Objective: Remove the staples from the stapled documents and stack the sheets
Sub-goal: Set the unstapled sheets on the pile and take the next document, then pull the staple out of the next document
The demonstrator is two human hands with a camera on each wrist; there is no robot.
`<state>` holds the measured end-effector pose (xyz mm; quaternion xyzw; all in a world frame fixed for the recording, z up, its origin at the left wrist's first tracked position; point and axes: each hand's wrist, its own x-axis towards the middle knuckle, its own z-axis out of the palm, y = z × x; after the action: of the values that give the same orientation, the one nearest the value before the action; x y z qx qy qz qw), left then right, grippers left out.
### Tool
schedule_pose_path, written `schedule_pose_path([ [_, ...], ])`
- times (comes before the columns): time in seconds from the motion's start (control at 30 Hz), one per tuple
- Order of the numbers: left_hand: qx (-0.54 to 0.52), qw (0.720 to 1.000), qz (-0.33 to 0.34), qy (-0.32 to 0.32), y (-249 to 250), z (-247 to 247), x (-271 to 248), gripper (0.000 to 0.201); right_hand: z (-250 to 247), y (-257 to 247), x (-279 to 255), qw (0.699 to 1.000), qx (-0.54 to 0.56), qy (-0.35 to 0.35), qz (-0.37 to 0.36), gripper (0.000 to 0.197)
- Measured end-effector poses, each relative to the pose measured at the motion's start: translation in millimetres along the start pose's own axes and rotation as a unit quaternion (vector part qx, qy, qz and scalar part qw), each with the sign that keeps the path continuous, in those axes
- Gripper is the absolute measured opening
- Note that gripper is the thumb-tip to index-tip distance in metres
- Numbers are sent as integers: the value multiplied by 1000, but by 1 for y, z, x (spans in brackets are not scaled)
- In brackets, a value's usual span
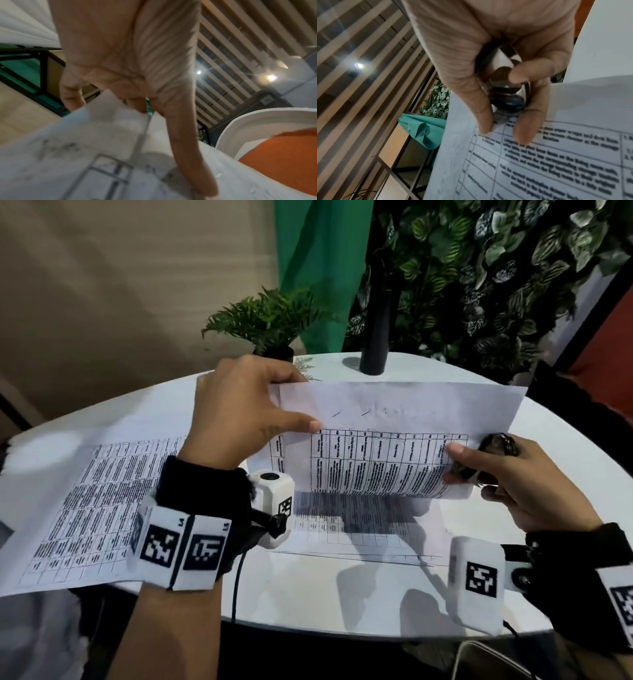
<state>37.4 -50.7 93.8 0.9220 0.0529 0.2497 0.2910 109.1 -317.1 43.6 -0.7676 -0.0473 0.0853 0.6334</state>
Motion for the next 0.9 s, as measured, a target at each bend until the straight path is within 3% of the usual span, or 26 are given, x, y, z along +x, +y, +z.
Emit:
schedule_pose_path([
  [0.13, -103, 985, -28, -139, 2, 3, 2, 25, 1, -1, -2, 1000, 7, -6, 0, 9],
  [0.2, -165, 970, -45, -171, 2, 5, 0, 15, 0, 1, -3, 1000, 16, -12, 2, 7],
  [0.3, -210, 959, -58, -182, 1, 9, -4, 23, -1, 4, -4, 999, 49, -5, 4, 9],
  [0.37, -231, 953, -66, -182, 2, 9, -5, 20, -3, 2, -5, 995, 66, 64, -29, 15],
  [0.43, -254, 947, -71, -181, 3, 9, -7, 13, -6, -5, -7, 977, 67, 171, -109, 20],
  [0.5, -262, 946, -73, -174, 5, 9, -9, 11, -6, -16, -9, 954, 68, 216, -199, 25],
  [0.57, -262, 948, -78, -162, 5, 9, -9, 17, 3, -27, -14, 948, 75, 173, -257, 23],
  [0.63, -264, 949, -77, -155, 5, 10, -9, 24, 17, -35, -19, 953, 81, 58, -285, 15],
  [0.7, -260, 951, -73, -153, 5, 11, -9, 27, 33, -37, -21, 950, 43, -79, -299, 28],
  [0.77, -258, 952, -65, -153, 4, 12, -8, 26, 46, -38, -20, 936, -39, -160, -312, 41],
  [0.9, -270, 947, -53, -164, 4, 11, -9, 28, 63, -41, -15, 864, -205, -125, -443, 45],
])
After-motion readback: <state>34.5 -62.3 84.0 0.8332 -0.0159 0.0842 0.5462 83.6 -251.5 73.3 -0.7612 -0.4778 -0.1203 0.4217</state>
